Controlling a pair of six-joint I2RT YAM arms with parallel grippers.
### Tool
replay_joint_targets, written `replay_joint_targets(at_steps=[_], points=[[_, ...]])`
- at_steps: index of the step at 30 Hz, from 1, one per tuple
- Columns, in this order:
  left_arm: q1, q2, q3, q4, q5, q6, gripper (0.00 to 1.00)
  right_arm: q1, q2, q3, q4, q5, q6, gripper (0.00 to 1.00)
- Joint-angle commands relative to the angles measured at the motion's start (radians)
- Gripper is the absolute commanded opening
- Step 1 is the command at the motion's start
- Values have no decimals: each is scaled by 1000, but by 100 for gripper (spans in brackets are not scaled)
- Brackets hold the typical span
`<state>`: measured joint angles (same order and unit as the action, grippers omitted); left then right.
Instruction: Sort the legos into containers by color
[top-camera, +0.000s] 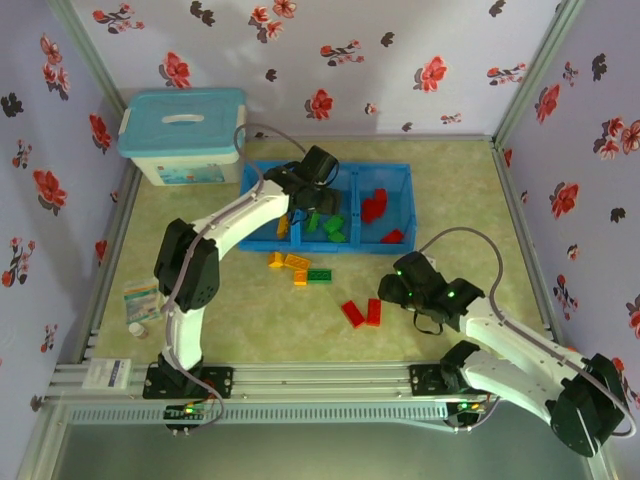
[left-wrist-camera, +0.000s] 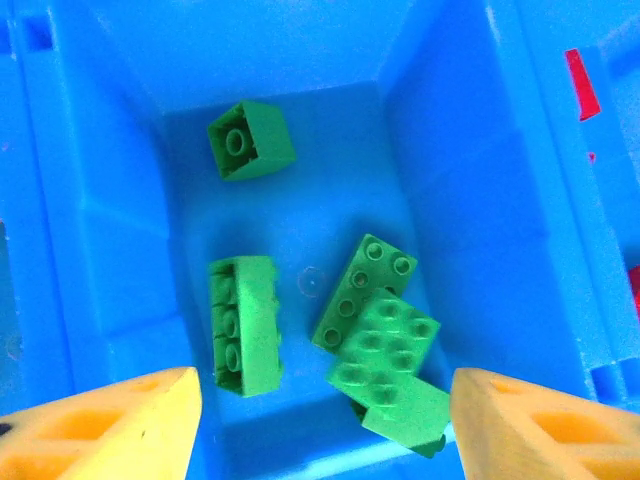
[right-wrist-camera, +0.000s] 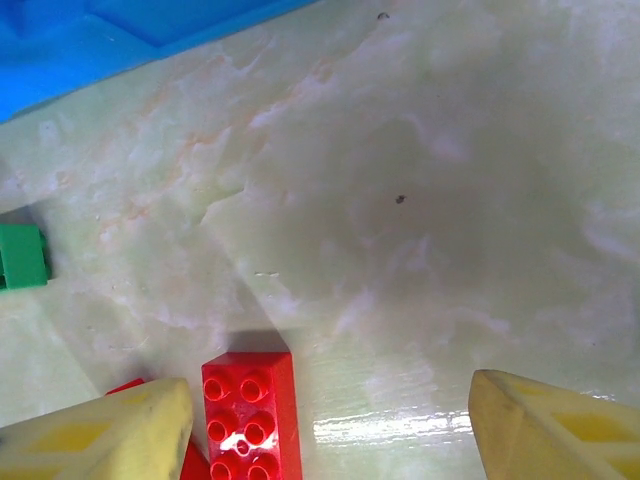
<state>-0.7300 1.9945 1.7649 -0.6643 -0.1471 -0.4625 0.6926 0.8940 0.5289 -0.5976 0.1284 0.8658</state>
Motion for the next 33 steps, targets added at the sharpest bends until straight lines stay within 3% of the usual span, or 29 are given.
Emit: replay_joint_targets(at_steps=[1,16,33], points=[[3,-2,45,-58,9,19,68,21,-2,4,-28,34,33,76],[-3,-386,-329,105,-4,-6,68,141,133,13,3,51,90,74],[-6,-733,-690,131,-68,-48,68,246,417,115,83,71,140,68]])
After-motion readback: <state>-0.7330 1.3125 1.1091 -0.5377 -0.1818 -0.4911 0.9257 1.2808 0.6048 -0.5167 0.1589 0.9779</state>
